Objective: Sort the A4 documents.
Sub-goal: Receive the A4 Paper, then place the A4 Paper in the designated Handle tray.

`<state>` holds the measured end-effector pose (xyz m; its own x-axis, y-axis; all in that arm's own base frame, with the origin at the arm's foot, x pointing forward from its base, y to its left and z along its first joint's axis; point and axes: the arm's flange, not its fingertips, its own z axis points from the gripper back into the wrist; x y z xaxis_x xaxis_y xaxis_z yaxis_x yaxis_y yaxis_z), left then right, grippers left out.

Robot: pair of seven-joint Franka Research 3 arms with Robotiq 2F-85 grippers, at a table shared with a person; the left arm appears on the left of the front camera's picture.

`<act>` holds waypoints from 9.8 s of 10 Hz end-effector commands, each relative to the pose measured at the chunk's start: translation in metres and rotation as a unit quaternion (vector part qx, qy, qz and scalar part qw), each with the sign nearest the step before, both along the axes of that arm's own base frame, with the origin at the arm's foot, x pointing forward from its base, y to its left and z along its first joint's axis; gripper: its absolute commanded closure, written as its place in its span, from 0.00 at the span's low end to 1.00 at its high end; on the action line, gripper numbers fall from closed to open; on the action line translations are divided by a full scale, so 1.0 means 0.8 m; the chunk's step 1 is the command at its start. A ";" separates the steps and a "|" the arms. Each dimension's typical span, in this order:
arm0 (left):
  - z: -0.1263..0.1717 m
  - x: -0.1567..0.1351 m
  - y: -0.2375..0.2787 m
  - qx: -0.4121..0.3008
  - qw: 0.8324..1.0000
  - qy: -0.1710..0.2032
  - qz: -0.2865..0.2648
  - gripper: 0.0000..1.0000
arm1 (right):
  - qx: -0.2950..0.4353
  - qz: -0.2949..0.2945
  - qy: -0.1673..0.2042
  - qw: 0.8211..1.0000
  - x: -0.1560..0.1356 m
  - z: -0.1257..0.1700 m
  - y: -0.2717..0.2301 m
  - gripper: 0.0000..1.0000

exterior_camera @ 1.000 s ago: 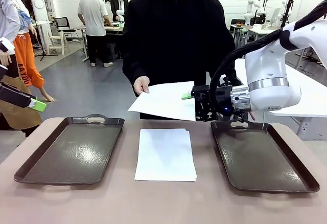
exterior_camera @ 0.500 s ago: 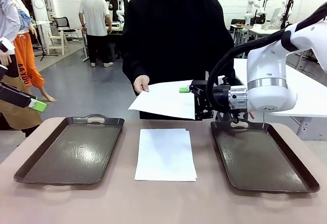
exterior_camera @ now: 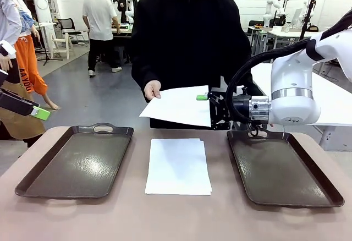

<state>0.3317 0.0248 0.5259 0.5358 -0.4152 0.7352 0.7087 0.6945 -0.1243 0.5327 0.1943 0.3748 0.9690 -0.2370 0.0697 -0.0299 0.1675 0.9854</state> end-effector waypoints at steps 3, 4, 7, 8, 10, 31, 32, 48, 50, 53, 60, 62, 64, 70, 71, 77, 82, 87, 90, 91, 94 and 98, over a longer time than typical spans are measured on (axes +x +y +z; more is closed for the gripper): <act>-0.002 0.001 0.002 -0.001 1.000 -0.004 -0.010 0.00 | 0.012 -0.010 -0.008 1.000 0.008 0.002 0.005 0.36; -0.002 0.001 0.002 -0.001 1.000 -0.004 -0.010 0.00 | 0.013 -0.008 -0.008 1.000 0.009 0.003 0.007 0.40; -0.002 0.001 0.002 -0.001 1.000 -0.004 -0.010 0.00 | 0.017 -0.007 -0.011 1.000 0.010 0.002 0.013 0.73; -0.002 0.001 0.002 -0.001 1.000 -0.004 -0.010 0.00 | 0.015 -0.006 -0.012 1.000 0.010 0.002 0.013 0.77; -0.002 0.001 0.002 -0.001 1.000 -0.004 -0.010 0.00 | 0.018 0.001 -0.013 1.000 0.008 0.003 0.018 0.95; -0.002 0.001 0.002 -0.001 1.000 -0.004 -0.010 0.00 | 0.004 0.034 -0.066 0.997 -0.035 0.039 -0.064 0.99; -0.002 0.001 0.002 -0.001 1.000 -0.004 -0.010 0.00 | 0.022 0.042 -0.090 0.995 -0.048 0.050 -0.100 0.99; -0.002 0.001 0.002 -0.001 1.000 -0.004 -0.010 0.00 | -0.024 0.139 -0.091 0.986 -0.047 -0.051 -0.274 0.99; -0.002 0.001 0.002 -0.001 1.000 -0.004 -0.010 0.00 | -0.074 0.135 -0.072 0.985 -0.041 -0.058 -0.284 0.99; -0.002 0.001 0.002 -0.001 1.000 -0.004 -0.010 0.00 | -0.126 0.116 -0.056 0.984 -0.038 -0.061 -0.309 0.99; -0.002 0.001 0.002 -0.001 1.000 -0.004 -0.010 0.00 | -0.338 0.089 -0.051 0.936 -0.029 -0.053 -0.328 0.99; -0.002 0.001 0.002 -0.001 1.000 -0.004 -0.010 0.00 | -0.348 0.075 -0.043 0.933 -0.030 -0.055 -0.336 0.99; -0.002 0.001 0.002 -0.001 1.000 -0.004 -0.010 0.00 | -0.349 0.049 -0.038 0.935 -0.039 -0.061 -0.342 0.99; -0.002 0.001 0.002 -0.001 1.000 -0.004 -0.010 0.00 | -0.344 0.016 -0.031 0.938 -0.051 -0.068 -0.346 0.99; -0.002 0.001 0.002 -0.001 1.000 -0.004 -0.010 0.00 | -0.353 0.020 -0.025 0.935 -0.048 -0.070 -0.344 0.99; -0.002 0.001 0.002 -0.001 1.000 -0.004 -0.010 0.00 | -0.373 0.021 -0.009 0.927 -0.047 -0.070 -0.347 0.82; -0.002 0.001 0.002 -0.001 1.000 -0.004 -0.010 0.00 | -0.419 0.022 0.007 0.908 -0.043 -0.064 -0.346 0.41; -0.002 0.001 0.002 -0.001 1.000 -0.004 -0.010 0.00 | -0.486 0.042 0.021 0.873 -0.039 -0.051 -0.340 0.00; -0.002 0.001 0.002 -0.001 1.000 -0.004 -0.010 0.00 | -0.521 0.058 0.015 0.852 -0.036 -0.038 -0.323 0.00; -0.002 0.001 0.002 -0.001 1.000 -0.004 -0.010 0.00 | -0.525 0.054 0.012 0.849 -0.036 -0.034 -0.325 0.00; -0.002 0.001 0.002 -0.001 1.000 -0.004 -0.010 0.00 | -0.534 0.043 -0.004 0.844 -0.034 -0.015 -0.327 0.00; -0.002 0.001 0.002 -0.001 1.000 -0.004 -0.010 0.00 | -0.521 0.049 -0.011 0.852 -0.032 -0.015 -0.329 0.00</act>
